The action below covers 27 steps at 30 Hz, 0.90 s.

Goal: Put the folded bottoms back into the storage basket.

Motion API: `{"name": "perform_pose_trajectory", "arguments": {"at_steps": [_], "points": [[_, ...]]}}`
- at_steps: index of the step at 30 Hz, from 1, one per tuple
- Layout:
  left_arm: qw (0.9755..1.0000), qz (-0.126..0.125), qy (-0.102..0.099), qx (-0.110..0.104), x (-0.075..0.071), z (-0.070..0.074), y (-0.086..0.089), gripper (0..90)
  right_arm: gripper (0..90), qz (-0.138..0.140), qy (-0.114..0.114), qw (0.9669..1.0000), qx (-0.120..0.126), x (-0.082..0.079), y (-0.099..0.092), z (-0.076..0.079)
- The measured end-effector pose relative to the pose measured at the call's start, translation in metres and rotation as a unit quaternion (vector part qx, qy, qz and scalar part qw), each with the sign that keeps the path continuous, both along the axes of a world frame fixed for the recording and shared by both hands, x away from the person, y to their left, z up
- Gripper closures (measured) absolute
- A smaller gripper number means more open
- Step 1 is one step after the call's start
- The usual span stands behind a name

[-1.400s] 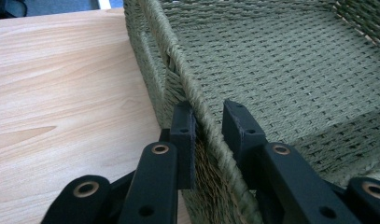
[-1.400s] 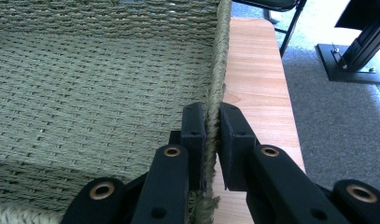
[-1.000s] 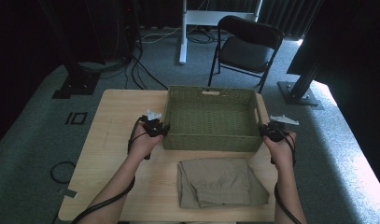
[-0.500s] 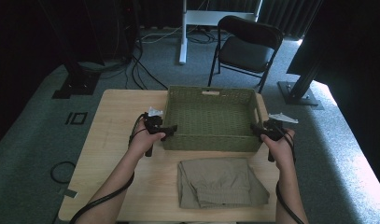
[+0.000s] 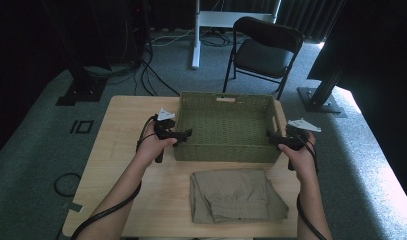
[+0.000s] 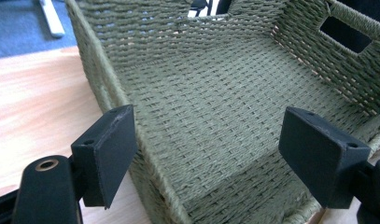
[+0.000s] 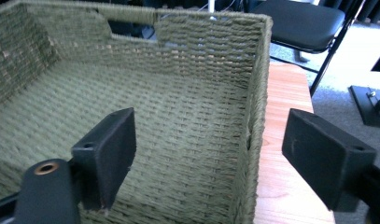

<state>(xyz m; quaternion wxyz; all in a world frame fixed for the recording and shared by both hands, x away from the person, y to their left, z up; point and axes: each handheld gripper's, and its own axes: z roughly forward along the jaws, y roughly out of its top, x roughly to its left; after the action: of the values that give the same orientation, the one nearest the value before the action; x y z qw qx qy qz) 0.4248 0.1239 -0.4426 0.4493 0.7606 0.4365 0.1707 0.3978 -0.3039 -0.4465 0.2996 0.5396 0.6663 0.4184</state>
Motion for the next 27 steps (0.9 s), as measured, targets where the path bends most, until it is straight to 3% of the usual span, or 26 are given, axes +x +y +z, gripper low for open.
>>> {"name": "perform_pose_trajectory", "arguments": {"at_steps": [1,4,9,17,27], "points": [[1.0000,-0.002,-0.001,0.003,-0.001,0.001,0.001,20.5,17.8,-0.003,-0.006,1.0000,-0.006,-0.001,0.000,0.001],[0.9999,-0.008,-0.003,0.007,-0.005,0.004,0.003,20.4,16.5,0.004,-0.012,0.9999,0.009,-0.003,0.000,0.005],[0.9998,-0.017,-0.007,0.004,-0.012,0.011,0.006,20.5,13.4,0.022,-0.027,0.9994,-0.001,-0.010,0.006,0.011],[0.9994,-0.026,-0.023,0.002,-0.031,0.020,0.011,20.5,13.5,0.061,-0.025,0.9979,-0.002,-0.023,0.014,0.015],[0.9981,-0.051,-0.036,0.003,-0.054,0.019,0.007,20.5,13.3,0.078,-0.032,0.9964,0.000,-0.039,0.022,0.015]]}}
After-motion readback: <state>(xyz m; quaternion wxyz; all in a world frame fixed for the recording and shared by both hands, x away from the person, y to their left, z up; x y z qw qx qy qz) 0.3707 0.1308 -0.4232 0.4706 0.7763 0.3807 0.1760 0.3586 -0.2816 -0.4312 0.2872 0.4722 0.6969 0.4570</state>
